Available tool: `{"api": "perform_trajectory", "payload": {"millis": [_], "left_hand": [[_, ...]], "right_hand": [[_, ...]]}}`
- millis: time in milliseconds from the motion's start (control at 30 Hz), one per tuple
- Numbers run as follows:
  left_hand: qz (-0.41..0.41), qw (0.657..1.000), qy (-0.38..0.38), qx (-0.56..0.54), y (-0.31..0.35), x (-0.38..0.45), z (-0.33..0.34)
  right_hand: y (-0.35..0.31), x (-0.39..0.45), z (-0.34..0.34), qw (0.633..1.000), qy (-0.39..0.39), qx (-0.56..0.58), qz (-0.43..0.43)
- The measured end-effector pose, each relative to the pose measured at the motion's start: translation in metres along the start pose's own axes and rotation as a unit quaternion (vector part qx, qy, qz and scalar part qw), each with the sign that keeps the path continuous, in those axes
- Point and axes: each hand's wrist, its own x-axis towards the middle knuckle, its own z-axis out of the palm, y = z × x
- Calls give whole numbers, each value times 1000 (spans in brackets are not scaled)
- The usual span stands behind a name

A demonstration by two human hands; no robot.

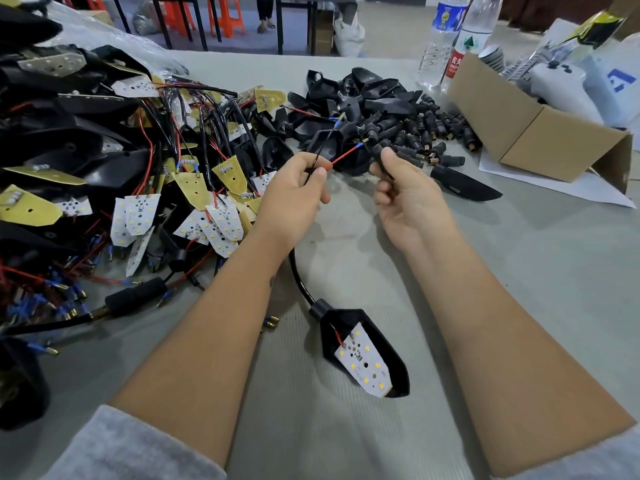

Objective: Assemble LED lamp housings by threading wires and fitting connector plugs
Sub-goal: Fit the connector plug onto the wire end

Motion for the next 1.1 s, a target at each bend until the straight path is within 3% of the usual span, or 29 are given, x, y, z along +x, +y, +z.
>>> {"api": "perform_trajectory", "payload": {"millis": [267,533,1100], "left_hand": [[13,1000,-19,-10,2,-3,0],[19,999,-29,-1,2,-4,-1],[19,999,12,-34,-2,2,-1]], "right_hand": [[0,2,-2,1000,-8,1,2],[-2,6,-5,994,28,101,38],[4,1,1,1000,5,-11,-29]]}}
